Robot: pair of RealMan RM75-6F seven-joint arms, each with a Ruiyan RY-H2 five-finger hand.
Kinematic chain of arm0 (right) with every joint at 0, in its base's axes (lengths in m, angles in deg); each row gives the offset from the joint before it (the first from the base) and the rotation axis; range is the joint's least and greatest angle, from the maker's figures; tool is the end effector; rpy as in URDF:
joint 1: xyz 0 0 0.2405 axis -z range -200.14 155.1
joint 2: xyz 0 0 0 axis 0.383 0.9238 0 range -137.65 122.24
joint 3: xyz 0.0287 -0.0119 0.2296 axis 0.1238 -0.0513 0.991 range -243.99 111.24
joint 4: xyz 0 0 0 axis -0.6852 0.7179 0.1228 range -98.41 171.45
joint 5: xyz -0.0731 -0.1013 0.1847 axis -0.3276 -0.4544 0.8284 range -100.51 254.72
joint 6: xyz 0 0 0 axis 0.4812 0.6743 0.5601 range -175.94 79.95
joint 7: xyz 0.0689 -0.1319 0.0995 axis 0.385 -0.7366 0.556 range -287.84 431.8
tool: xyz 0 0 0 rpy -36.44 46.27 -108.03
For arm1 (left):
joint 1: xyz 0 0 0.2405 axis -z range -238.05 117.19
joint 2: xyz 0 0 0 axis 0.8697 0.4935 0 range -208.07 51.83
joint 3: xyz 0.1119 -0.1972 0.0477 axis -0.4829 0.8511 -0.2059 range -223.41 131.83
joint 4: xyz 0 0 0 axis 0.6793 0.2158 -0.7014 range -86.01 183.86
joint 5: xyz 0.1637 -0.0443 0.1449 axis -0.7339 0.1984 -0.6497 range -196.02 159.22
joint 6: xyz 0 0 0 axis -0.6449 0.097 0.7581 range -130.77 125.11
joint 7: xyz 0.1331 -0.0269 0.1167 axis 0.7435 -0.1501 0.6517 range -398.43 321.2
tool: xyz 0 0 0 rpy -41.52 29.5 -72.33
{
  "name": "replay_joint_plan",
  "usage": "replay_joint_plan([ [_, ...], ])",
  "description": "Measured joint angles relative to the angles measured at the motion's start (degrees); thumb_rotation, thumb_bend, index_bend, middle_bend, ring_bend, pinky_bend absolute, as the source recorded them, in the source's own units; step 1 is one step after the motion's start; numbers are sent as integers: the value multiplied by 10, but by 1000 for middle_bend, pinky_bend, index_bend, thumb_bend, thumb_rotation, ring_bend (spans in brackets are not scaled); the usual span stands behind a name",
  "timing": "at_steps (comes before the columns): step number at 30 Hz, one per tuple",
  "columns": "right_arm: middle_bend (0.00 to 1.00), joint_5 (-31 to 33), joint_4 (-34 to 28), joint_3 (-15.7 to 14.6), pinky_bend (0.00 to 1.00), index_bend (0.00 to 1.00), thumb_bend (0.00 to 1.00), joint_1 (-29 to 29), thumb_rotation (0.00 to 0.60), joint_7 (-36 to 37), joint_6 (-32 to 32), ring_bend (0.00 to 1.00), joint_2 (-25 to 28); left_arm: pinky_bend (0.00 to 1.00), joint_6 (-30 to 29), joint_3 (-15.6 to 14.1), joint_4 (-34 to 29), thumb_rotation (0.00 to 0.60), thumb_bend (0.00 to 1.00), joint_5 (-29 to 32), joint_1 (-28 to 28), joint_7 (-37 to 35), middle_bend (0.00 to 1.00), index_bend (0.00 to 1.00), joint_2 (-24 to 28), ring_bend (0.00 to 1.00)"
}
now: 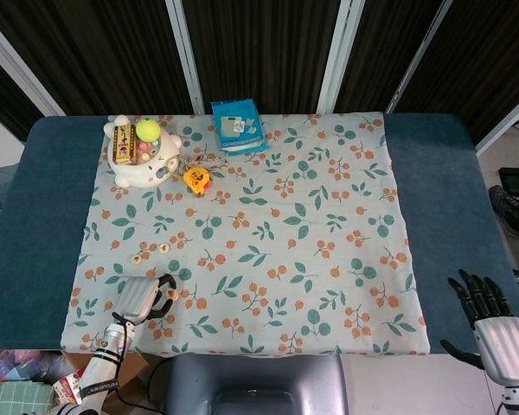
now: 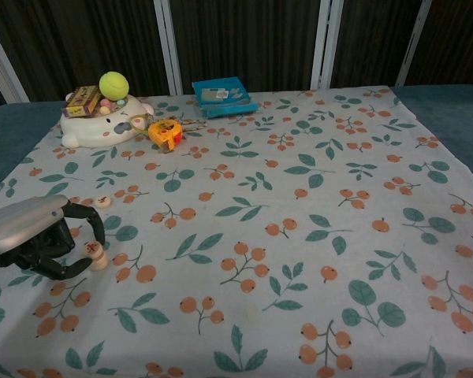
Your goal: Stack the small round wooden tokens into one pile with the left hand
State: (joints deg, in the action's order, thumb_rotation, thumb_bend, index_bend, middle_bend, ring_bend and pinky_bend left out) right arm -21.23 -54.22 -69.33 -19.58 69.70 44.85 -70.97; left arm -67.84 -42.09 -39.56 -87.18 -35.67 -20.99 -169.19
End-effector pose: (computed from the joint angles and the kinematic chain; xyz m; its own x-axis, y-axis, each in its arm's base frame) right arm -0.2895 -0.1510 0.1330 0.4665 -0.0206 0.8843 -0.8810 -0.0992 0.4625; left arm -0.1948 0.2772 -0.0516 0.3090 0.3292 0.8923 0.9490 -0.1684 -0.2665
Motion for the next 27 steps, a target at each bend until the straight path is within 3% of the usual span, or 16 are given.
replay_joint_plan([
  [19, 0, 0, 1, 1, 27, 0, 205, 1, 600, 2, 3, 0, 0, 1000, -3, 2, -5, 600, 399, -10, -2, -11, 1000, 359, 5, 1000],
  [27, 0, -1, 2, 0, 27, 0, 205, 2, 600, 8, 6, 0, 2, 1000, -20, 45, -5, 600, 400, -2, 0, -46, 1000, 361, 23, 1000],
])
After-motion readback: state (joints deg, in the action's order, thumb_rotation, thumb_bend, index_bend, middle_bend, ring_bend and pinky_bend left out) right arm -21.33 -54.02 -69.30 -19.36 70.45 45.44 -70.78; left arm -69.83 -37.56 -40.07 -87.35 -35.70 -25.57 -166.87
